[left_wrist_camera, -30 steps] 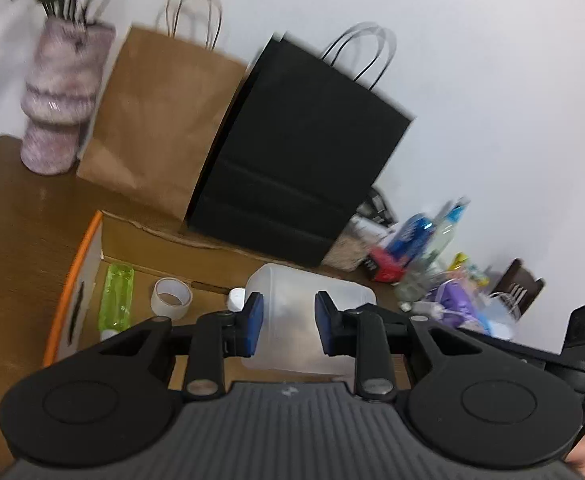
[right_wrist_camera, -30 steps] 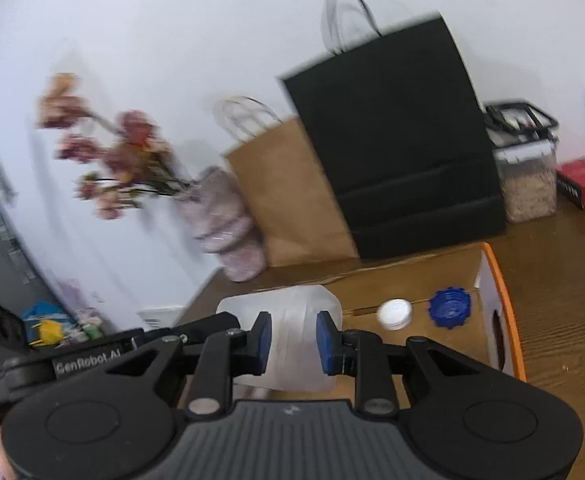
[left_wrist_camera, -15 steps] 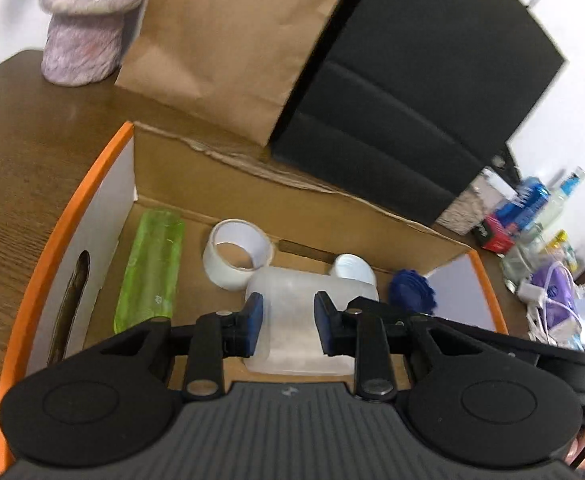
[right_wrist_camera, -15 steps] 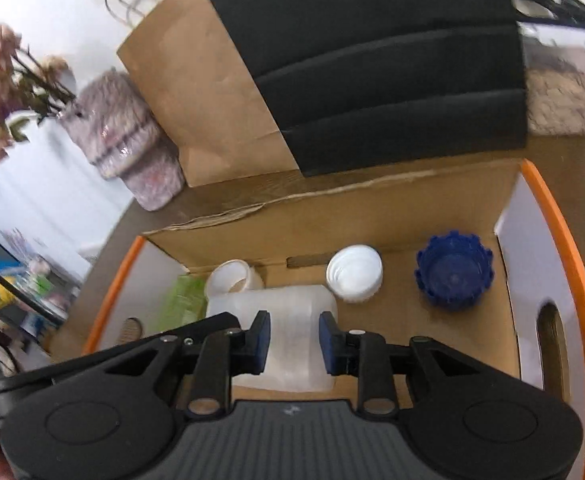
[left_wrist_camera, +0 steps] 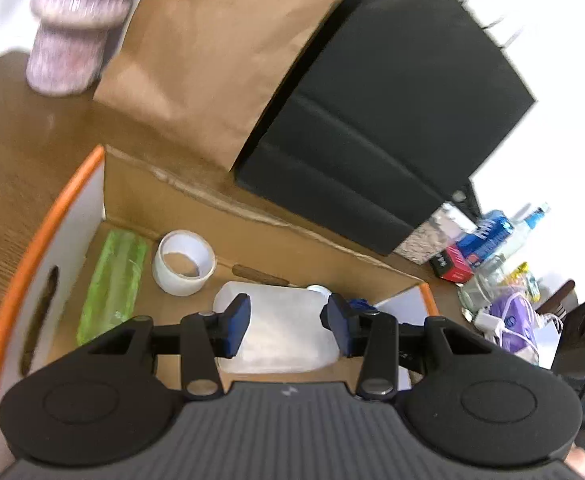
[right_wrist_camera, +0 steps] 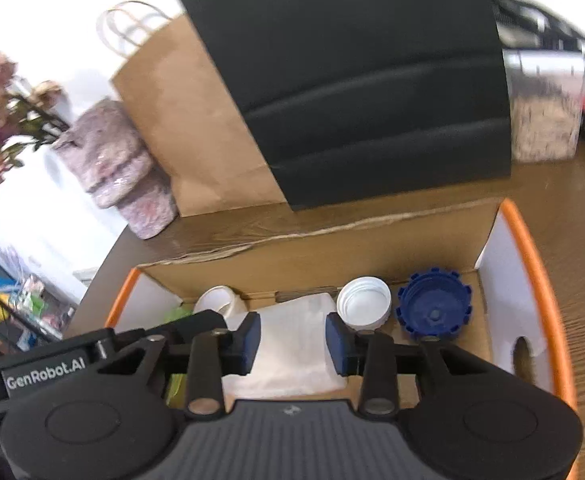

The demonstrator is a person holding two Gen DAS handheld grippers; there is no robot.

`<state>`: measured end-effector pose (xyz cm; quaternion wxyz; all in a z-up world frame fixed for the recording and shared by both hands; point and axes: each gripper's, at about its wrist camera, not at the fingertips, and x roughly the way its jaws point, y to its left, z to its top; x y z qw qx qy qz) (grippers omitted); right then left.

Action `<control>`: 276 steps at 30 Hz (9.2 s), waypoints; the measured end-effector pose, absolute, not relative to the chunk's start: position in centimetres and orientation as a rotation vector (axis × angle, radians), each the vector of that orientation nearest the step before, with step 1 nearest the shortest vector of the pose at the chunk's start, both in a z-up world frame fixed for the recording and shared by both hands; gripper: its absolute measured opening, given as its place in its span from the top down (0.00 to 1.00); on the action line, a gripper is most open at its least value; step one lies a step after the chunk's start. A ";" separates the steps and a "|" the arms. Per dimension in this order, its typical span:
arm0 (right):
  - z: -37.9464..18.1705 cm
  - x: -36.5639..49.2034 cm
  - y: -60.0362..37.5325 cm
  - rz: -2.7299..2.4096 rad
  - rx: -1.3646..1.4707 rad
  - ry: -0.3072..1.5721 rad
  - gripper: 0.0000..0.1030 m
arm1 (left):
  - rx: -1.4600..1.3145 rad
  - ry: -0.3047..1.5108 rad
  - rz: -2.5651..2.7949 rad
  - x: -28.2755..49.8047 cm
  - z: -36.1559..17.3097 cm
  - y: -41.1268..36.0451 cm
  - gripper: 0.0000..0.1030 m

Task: Organize rigid objects

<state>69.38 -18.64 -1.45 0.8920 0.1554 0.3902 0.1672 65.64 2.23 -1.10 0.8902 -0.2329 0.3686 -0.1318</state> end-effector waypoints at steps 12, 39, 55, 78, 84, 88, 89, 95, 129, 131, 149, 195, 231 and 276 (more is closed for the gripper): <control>8.1 53.7 -21.7 0.315 0.038 0.620 0.40 | -0.198 0.570 -0.258 50.1 8.8 2.0 0.30; -3.8 17.7 -26.5 0.319 0.102 0.477 0.28 | -0.133 0.535 -0.062 13.8 -1.7 1.6 0.24; -2.9 25.8 -28.4 0.297 0.076 0.483 0.36 | -0.178 0.589 -0.106 23.5 -3.0 -0.9 0.23; -4.4 49.9 -29.8 0.304 0.171 0.677 0.80 | -0.438 0.671 -0.118 37.8 -7.3 0.1 0.57; -4.9 50.3 -31.7 0.372 0.311 0.732 0.80 | -0.479 0.668 -0.052 37.6 -7.5 0.1 0.48; -5.6 50.0 -33.0 0.380 0.417 0.755 0.80 | -0.479 0.674 -0.059 37.3 -7.6 0.1 0.48; -5.6 49.7 -33.0 0.382 0.429 0.760 0.80 | -0.489 0.682 -0.064 37.2 -7.6 0.2 0.51; -4.8 45.2 -31.8 0.363 0.417 0.711 0.82 | -0.494 0.644 0.015 34.8 -6.5 0.1 0.54; -7.1 24.7 -23.2 0.287 0.139 0.705 0.79 | -0.310 0.637 -0.044 22.0 -6.4 5.6 0.40; -7.2 24.8 -23.3 0.275 0.145 0.714 0.81 | -0.304 0.640 -0.051 22.1 -6.6 5.5 0.41; -5.0 25.2 -22.8 0.216 0.123 0.499 0.88 | -0.306 0.404 -0.084 22.0 -3.8 5.3 0.57; -2.6 60.1 -22.8 0.295 0.080 0.860 0.86 | -0.189 0.879 -0.159 57.4 -2.2 5.9 0.57; 8.1 24.2 -21.1 0.316 -0.120 0.265 0.41 | 0.037 0.338 -0.188 23.0 8.1 4.6 0.24; -5.0 44.5 -15.7 0.313 0.280 0.616 0.27 | 0.084 0.599 -0.391 39.7 -5.6 3.9 0.17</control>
